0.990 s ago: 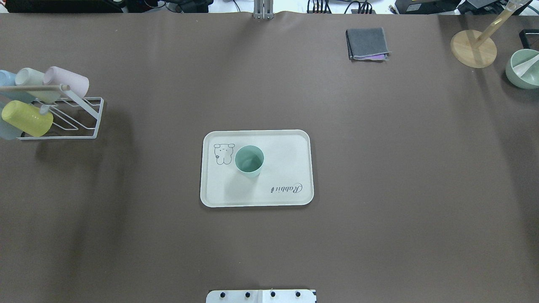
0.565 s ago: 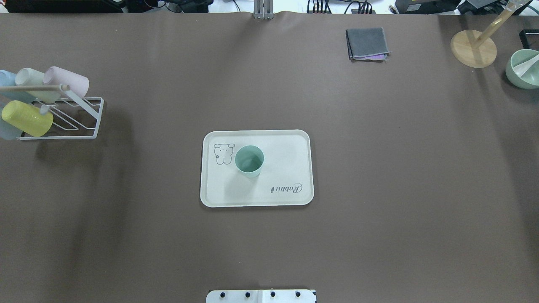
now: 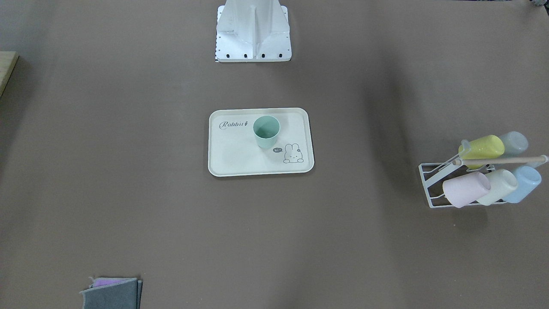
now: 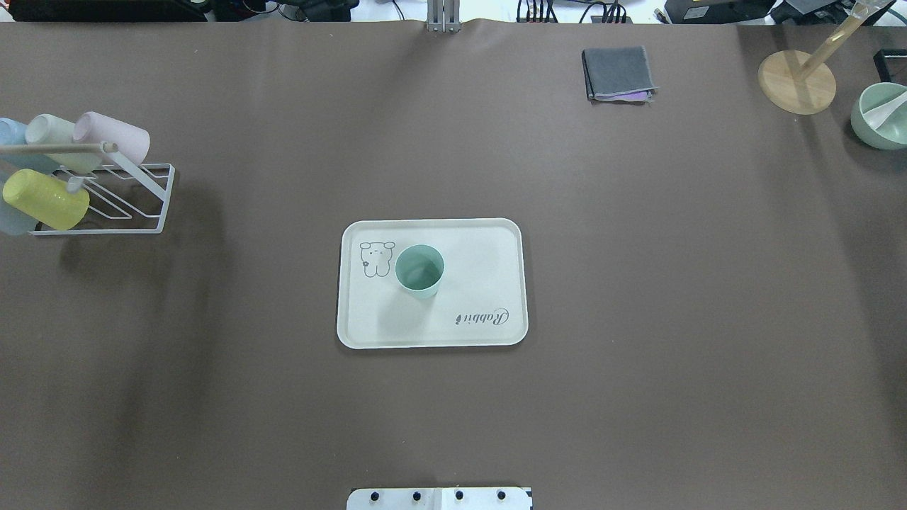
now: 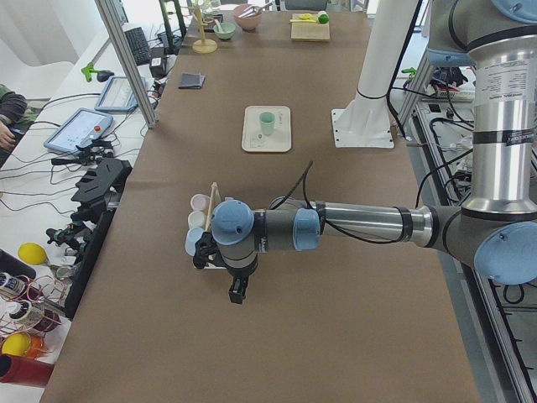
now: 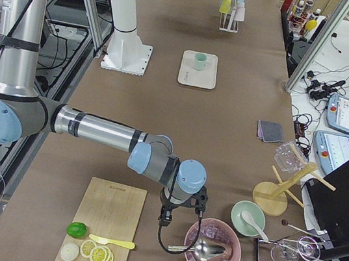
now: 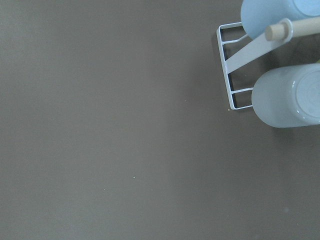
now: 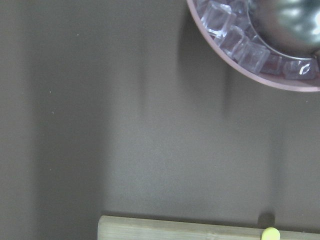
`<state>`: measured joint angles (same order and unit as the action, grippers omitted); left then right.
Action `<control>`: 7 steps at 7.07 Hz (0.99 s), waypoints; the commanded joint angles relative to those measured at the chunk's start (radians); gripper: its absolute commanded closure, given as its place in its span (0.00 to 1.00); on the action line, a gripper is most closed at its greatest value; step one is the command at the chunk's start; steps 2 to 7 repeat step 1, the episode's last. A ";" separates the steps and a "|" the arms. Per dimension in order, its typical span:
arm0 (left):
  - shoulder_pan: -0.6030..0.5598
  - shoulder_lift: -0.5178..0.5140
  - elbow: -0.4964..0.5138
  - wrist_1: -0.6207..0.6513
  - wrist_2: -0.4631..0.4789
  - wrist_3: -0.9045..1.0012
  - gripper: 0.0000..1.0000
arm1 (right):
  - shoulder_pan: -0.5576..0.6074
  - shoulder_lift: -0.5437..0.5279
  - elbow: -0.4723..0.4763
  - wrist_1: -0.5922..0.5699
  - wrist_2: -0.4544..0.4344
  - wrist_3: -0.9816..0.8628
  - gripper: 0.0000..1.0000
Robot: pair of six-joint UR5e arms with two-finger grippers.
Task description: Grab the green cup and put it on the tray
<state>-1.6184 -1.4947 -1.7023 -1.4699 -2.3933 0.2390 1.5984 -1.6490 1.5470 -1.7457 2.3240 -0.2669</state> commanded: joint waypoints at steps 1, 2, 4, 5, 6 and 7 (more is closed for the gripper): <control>0.000 -0.001 -0.005 -0.001 -0.001 -0.001 0.01 | 0.000 0.000 0.001 0.000 0.000 0.000 0.00; 0.000 -0.001 -0.005 -0.001 -0.001 -0.001 0.01 | 0.000 0.000 0.001 0.000 0.000 0.000 0.00; 0.000 -0.001 -0.005 -0.001 -0.001 -0.001 0.01 | 0.000 0.000 0.001 0.000 0.000 0.000 0.00; 0.000 -0.001 -0.005 -0.001 -0.001 -0.001 0.01 | 0.000 0.000 0.001 0.000 0.000 0.000 0.00; 0.000 -0.001 -0.005 -0.001 -0.001 -0.001 0.01 | 0.000 0.000 0.001 0.000 0.000 0.000 0.00; 0.000 -0.001 -0.005 -0.001 -0.001 -0.001 0.01 | 0.000 0.000 0.001 0.000 0.000 0.000 0.00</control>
